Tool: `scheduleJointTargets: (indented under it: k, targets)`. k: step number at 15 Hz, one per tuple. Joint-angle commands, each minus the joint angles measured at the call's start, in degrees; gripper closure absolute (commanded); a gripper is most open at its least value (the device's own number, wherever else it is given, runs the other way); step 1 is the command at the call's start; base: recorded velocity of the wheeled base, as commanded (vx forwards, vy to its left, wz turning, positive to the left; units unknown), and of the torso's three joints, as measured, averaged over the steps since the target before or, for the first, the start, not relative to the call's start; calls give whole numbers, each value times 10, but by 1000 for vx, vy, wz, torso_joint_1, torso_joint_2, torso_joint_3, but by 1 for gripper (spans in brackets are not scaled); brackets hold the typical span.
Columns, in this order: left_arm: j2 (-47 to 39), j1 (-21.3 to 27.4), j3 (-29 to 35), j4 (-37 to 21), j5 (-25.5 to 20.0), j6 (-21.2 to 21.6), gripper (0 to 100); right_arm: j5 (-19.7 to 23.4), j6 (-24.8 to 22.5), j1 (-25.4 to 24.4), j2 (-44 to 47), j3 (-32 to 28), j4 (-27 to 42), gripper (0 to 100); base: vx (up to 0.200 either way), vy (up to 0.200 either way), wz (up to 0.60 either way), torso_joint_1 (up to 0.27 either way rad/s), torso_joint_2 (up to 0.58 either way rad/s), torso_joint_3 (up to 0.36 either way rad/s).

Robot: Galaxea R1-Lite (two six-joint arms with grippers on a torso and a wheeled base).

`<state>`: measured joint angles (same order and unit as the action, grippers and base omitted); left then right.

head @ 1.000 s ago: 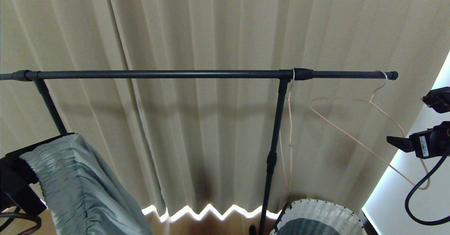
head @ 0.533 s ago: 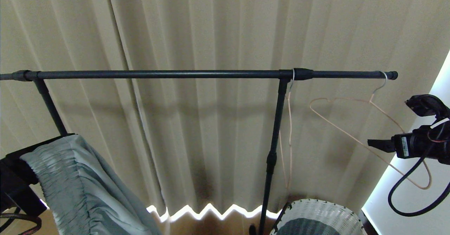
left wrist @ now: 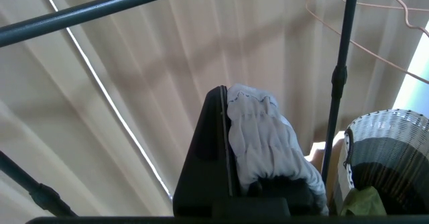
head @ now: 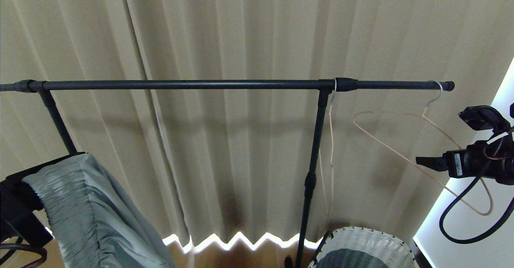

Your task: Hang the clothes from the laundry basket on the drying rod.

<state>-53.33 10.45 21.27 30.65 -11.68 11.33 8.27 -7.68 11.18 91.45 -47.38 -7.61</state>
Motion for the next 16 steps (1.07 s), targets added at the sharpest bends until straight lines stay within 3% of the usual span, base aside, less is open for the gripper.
scheduleJointTargets:
  k: [1,2,16]
  targets:
    - [0,0,0,0,0,0,100,-1,-1,1,-6,3,0,0,0,0,0,0,0,0]
    - [0,0,0,0,0,0,100,-4,-1,0,-7,1,9,100,0,0,0,0,0,0]
    - [2,0,-4,0,0,2,100,-12,0,1,-70,4,6,100,0,0,0,0,0,0]
